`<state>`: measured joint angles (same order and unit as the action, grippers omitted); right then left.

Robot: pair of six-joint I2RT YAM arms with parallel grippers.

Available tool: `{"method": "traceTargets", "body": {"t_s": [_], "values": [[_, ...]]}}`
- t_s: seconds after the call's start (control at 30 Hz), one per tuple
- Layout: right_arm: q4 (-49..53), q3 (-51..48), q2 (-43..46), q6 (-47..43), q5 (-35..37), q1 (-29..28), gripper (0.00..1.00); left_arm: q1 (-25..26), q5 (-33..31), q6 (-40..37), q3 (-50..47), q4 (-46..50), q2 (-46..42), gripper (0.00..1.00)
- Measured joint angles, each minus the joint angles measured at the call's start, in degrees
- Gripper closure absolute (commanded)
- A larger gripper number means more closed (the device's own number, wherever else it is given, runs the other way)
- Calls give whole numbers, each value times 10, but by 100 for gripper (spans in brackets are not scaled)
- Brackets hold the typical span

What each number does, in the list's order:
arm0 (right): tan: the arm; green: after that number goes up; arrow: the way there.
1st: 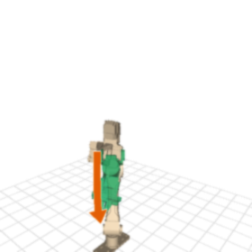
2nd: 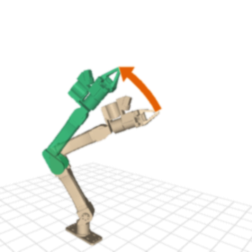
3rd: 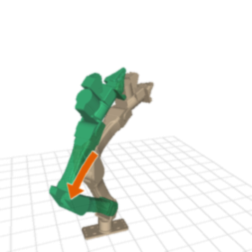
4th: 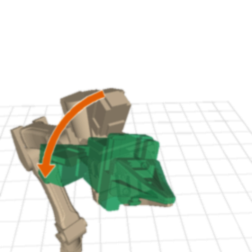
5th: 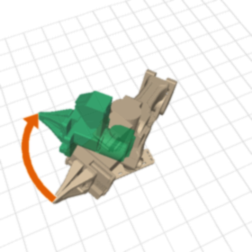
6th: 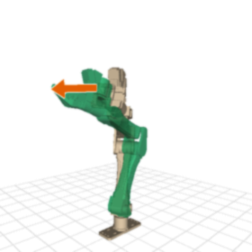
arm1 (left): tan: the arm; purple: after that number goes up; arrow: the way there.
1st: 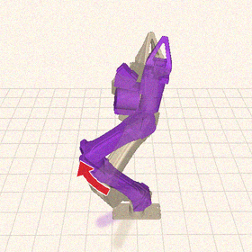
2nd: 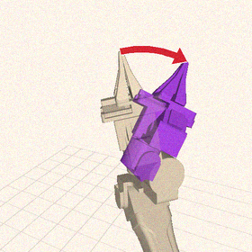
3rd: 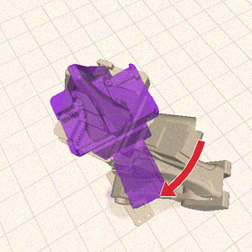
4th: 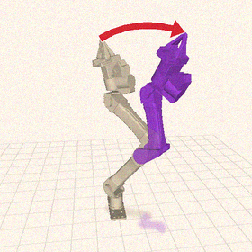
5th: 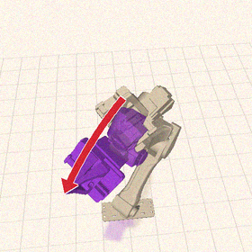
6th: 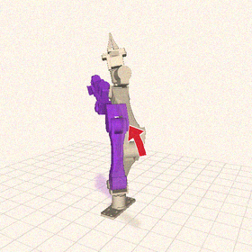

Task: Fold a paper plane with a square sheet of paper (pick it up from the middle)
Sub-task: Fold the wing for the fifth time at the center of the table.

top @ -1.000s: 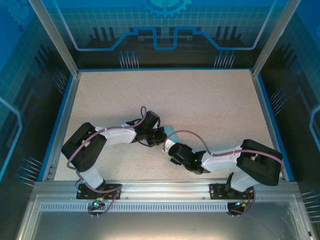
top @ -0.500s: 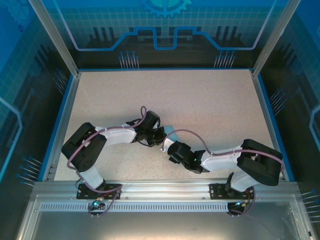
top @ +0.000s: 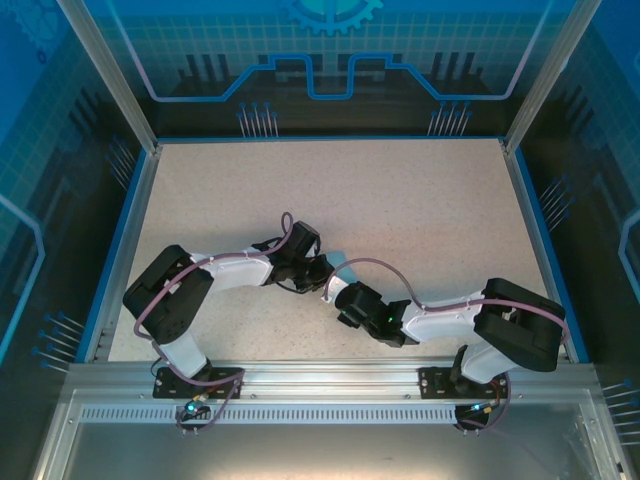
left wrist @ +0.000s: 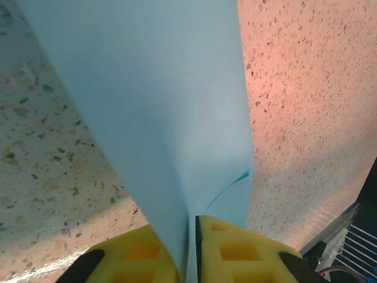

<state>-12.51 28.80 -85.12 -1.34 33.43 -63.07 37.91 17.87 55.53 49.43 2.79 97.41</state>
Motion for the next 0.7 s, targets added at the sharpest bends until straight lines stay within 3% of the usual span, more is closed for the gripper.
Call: {"method": "traceTargets", "body": {"t_s": [0.17,0.37,0.53,0.7], "values": [[8,5,2,42,-37,11,100,-2,-12,2,-3,2,-26,43],[-7,3,40,111,-145,79,100,-13,-50,6,-36,12,-100,34],[-23,-18,57,165,-245,147,100,-13,-67,7,-47,16,-150,34],[-25,-23,52,202,-314,179,100,-13,-72,7,-49,16,-157,36]]}}
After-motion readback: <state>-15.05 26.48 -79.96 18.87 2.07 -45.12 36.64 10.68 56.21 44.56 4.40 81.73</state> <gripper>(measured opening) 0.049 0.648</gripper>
